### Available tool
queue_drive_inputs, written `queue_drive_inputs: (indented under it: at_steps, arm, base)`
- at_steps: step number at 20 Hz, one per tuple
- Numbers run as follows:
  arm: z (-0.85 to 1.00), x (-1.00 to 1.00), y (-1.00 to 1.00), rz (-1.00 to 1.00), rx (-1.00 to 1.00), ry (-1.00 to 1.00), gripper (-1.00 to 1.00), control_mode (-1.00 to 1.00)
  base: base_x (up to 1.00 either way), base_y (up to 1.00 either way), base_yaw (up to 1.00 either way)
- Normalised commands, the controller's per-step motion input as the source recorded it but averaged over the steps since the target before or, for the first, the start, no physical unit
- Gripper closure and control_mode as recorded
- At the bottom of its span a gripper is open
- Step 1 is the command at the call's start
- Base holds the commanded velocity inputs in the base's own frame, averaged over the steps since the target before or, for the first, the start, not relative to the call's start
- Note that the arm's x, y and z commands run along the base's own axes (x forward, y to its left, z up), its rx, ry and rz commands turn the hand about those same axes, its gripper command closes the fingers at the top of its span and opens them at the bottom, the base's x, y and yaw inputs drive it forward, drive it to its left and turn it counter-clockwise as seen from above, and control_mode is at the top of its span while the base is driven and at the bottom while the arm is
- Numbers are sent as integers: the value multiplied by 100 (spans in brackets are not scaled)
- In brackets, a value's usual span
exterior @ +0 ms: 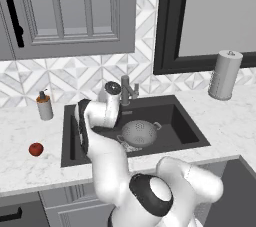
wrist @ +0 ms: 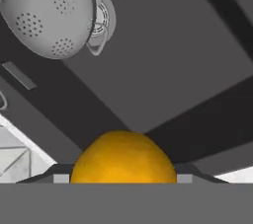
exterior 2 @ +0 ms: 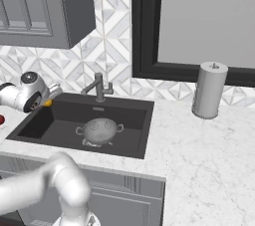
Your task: Put the colander in the sink, put the apple, tangerine in the colander, and turn on the sink faucet and pour water over the colander.
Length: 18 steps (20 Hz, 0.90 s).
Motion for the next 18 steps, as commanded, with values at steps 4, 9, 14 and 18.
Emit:
queue_drive_inputs:
  at_steps: [4, 9, 14, 18]
  arm:
    - [93, -100, -38, -40, 31, 7, 100, -100]
    - [71, -98, -39, -45, 20, 6, 100, -100]
    - [43, -69, -84, -48, 15, 15, 100, -100]
    - [28, -9, -99, -31, 13, 33, 100, -100]
  base:
    - [0, 0, 0]
    - [0, 0, 0]
    - [0, 0, 0]
    - [0, 0, 0]
